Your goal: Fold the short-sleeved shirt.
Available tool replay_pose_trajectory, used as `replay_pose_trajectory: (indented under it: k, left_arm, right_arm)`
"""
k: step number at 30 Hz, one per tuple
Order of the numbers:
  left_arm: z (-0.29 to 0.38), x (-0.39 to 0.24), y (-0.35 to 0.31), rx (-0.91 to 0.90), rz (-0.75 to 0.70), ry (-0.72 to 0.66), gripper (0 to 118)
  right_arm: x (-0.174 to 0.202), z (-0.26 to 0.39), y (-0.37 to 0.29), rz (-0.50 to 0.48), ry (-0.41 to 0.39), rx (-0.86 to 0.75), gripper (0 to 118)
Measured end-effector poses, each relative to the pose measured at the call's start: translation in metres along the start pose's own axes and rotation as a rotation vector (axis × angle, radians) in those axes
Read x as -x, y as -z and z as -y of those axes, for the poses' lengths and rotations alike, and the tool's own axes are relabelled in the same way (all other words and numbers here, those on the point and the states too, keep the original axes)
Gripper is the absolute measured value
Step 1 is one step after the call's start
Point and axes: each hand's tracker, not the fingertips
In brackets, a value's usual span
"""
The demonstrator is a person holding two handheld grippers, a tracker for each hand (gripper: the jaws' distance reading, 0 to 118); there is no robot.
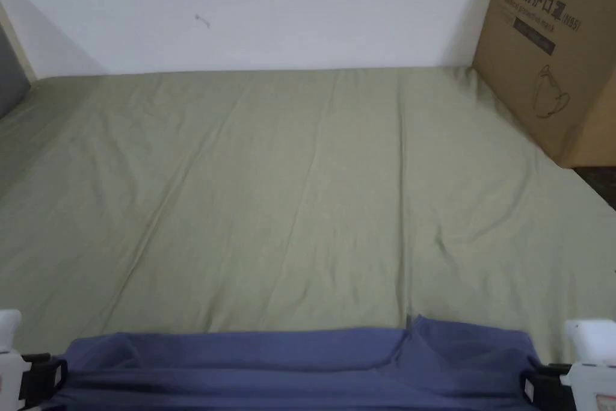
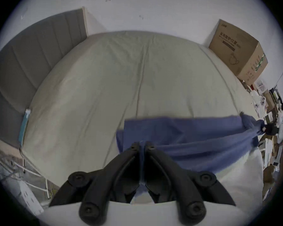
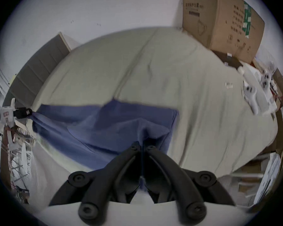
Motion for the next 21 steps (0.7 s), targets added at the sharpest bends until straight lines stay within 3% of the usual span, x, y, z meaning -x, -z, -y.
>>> replay_pose_trajectory:
  k: [7, 11, 12, 14, 16, 21]
  left_arm:
    - [0.027, 0.002, 0.017, 0.047, -0.021, 0.000, 4]
    - [0.025, 0.001, 0.014, 0.037, -0.029, 0.005, 9]
    - [0.025, 0.001, 0.012, 0.035, -0.043, 0.012, 18]
    - [0.024, 0.003, 0.009, 0.034, -0.070, 0.017, 58]
    - [0.025, 0.005, 0.001, 0.026, -0.062, -0.012, 93]
    - [0.016, 0.001, -0.023, -0.071, -0.005, -0.085, 103]
  right_arm:
    - [-0.008, 0.033, 0.019, 0.005, 0.127, 0.002, 2]
    - [-0.013, 0.033, 0.023, 0.002, 0.122, -0.018, 3]
    - [-0.012, 0.032, 0.021, 0.011, 0.120, -0.021, 11]
    - [-0.011, 0.032, 0.015, 0.065, 0.095, -0.021, 51]
    - [-0.009, 0.029, 0.007, 0.085, 0.081, -0.032, 55]
    - [0.003, 0.004, -0.013, 0.073, 0.057, -0.117, 55]
